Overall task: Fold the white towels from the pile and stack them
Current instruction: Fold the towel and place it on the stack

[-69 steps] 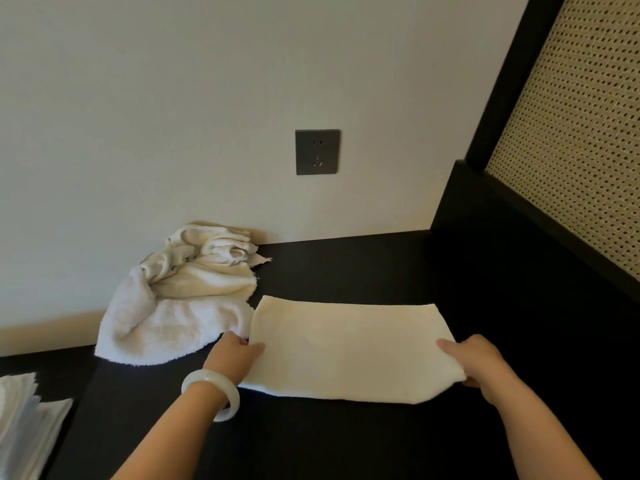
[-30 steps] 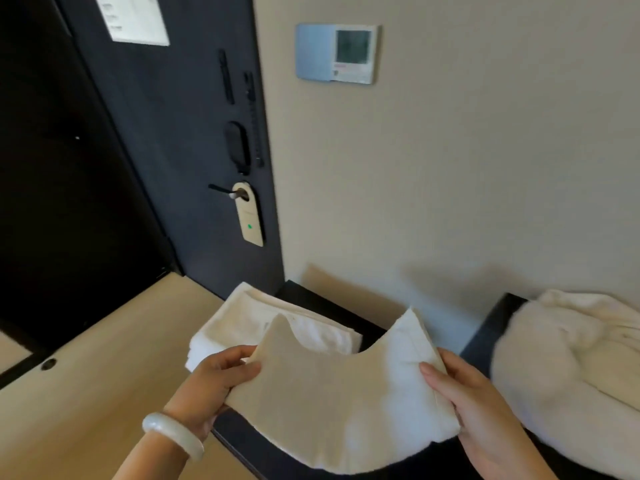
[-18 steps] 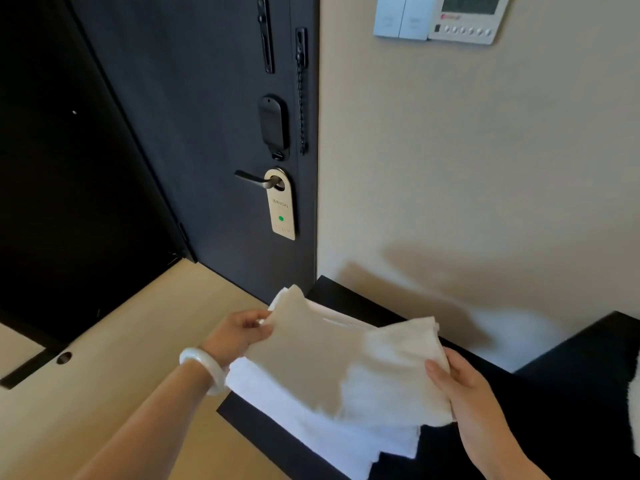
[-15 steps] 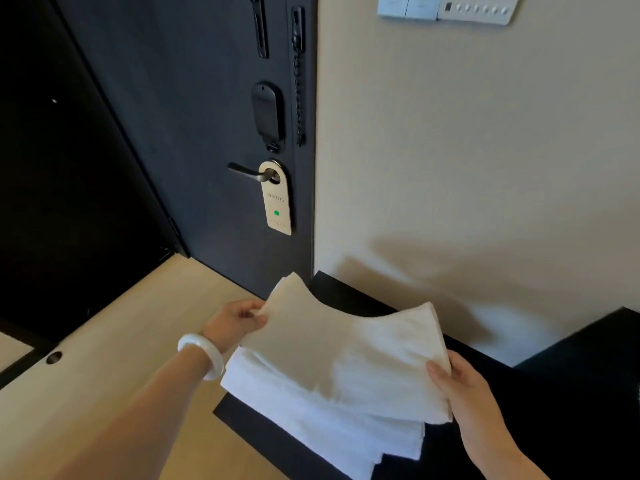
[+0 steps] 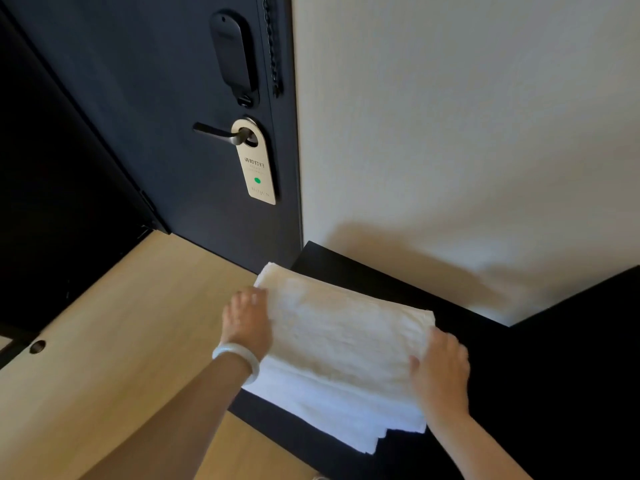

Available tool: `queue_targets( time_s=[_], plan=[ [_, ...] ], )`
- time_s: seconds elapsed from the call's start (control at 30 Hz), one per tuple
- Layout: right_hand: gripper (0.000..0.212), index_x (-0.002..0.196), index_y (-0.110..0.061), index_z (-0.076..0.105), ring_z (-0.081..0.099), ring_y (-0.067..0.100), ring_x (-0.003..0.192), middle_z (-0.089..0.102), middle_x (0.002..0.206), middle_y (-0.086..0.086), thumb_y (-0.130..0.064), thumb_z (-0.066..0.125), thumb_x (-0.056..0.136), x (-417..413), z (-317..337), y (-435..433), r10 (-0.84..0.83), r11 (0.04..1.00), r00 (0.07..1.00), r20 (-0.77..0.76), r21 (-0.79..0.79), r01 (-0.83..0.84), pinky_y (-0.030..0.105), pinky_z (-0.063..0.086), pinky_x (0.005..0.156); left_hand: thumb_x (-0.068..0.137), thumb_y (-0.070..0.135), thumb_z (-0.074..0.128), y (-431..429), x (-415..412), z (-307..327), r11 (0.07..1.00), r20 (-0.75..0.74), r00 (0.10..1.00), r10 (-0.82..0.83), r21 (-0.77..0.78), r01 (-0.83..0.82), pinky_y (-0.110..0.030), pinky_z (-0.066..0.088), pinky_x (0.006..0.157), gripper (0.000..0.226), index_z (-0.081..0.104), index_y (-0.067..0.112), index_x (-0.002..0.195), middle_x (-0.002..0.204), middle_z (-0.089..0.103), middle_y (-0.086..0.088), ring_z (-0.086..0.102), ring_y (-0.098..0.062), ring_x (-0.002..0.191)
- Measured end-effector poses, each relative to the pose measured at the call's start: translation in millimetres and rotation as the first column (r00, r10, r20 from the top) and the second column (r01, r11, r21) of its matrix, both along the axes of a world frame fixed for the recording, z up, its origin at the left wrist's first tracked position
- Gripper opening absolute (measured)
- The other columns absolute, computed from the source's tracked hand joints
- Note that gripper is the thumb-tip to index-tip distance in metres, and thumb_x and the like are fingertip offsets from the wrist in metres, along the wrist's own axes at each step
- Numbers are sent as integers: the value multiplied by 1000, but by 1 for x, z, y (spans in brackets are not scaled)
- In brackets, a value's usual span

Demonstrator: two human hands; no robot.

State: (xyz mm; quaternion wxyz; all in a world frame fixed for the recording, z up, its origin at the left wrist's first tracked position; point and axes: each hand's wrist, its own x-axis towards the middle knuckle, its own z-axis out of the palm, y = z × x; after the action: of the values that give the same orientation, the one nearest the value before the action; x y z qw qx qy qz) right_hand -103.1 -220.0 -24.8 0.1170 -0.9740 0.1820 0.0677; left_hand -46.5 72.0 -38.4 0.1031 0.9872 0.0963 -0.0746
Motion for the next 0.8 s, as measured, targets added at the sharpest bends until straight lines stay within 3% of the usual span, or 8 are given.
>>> queue_targets(
  time_s=[0.07, 0.13, 0.27, 0.37, 0.5, 0.7, 0.8],
  plan=[
    [78, 157, -22, 12, 16, 24, 150, 16, 162, 3, -38, 58, 95, 3, 2, 21, 282, 957, 959, 23, -71, -280, 38, 15, 121, 98, 51, 43, -29, -5, -6, 965, -42, 966, -256, 52, 258, -47, 5, 122, 78, -6, 28, 156, 163, -11, -2, -4, -31, 151],
    [84, 155, -28, -16, -19, 25, 150, -23, 162, 0, -44, 46, 100, 8, -10, 36, 438, 896, 895, -82, -48, -442, 46, -9, 121, 95, 66, 30, -49, -10, -21, 923, -134, 919, -372, 52, 381, -53, -12, 119, 85, -30, 35, 146, 151, -40, 3, -32, -29, 142],
    [81, 144, -30, -36, -38, 25, 142, -48, 149, -5, -61, 25, 100, 4, -41, 27, 460, 880, 847, -266, 15, -474, 57, -12, 119, 92, 73, 20, -44, -22, -53, 927, -292, 888, -355, 11, 374, -58, -21, 113, 81, -40, 43, 137, 146, -49, 9, -42, -25, 135],
    [79, 142, -29, -39, -38, 25, 142, -49, 149, -5, -64, 17, 99, -2, -48, 13, 476, 869, 833, -283, 5, -495, 53, -9, 121, 93, 71, 18, -36, -24, -58, 916, -313, 876, -368, 39, 399, -56, -22, 112, 80, -47, 44, 131, 142, -53, 11, -40, -25, 136],
    [77, 145, -25, -33, -34, 23, 143, -41, 154, -2, -52, 25, 103, -4, -43, 7, 467, 880, 839, -280, 55, -471, 48, -9, 122, 98, 62, 21, -42, -25, -48, 926, -328, 878, -349, 24, 377, -55, -17, 116, 77, -46, 41, 130, 148, -47, 6, -38, -26, 138],
    [70, 158, -21, -7, -13, 23, 152, -15, 165, 3, -41, 34, 104, -1, -2, -18, 370, 927, 856, -360, 81, -366, 41, -4, 122, 103, 46, 35, -67, -25, -9, 943, -482, 827, -289, 6, 333, -51, -1, 121, 75, -18, 29, 154, 160, -29, -3, -18, -33, 149],
    [68, 158, -22, -1, -7, 22, 152, -8, 166, 1, -40, 36, 104, -5, 37, -38, 350, 937, 880, -321, 102, -336, 42, -1, 123, 104, 43, 33, -94, -18, 23, 914, -512, 787, -344, 10, 405, -52, 4, 120, 70, -10, 26, 156, 162, -21, -6, -10, -35, 150]
  ],
)
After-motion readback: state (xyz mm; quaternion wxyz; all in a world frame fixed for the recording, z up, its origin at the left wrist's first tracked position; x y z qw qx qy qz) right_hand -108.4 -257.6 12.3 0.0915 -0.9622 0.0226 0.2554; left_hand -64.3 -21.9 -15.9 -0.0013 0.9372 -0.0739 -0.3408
